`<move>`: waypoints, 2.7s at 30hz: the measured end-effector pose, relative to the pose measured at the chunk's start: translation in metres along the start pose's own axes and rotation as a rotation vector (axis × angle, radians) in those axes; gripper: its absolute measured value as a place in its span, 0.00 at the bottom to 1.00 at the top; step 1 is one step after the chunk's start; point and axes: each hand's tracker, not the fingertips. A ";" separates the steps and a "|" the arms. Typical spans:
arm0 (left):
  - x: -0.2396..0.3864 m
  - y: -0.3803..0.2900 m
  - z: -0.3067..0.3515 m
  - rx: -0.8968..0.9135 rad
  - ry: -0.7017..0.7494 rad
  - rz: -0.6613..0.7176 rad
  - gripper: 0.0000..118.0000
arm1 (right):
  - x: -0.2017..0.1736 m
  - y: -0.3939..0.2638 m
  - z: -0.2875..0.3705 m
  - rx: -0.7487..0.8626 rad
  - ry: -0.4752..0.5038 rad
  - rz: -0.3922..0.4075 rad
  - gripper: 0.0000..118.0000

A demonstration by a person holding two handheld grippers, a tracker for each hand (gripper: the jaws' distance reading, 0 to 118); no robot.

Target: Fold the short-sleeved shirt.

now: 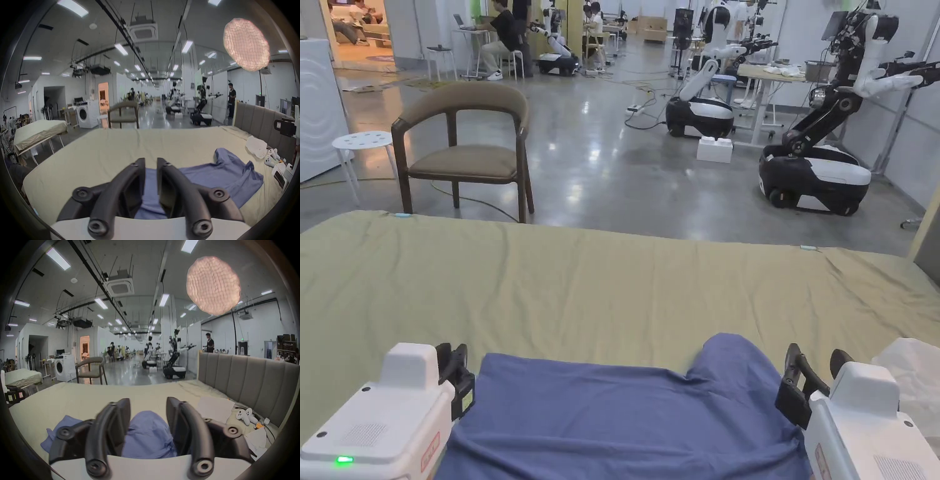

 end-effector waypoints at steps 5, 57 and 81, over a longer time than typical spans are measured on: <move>-0.001 0.000 0.022 0.051 0.001 -0.014 0.00 | -0.007 0.001 0.019 0.047 0.001 0.009 0.03; -0.049 -0.119 -0.055 -0.771 -0.075 0.028 0.00 | 0.125 -0.159 -0.074 -0.896 0.012 0.016 0.45; -0.054 -0.068 -0.006 -0.659 -0.081 0.016 0.00 | 0.106 -0.082 -0.020 -0.833 0.104 0.162 0.05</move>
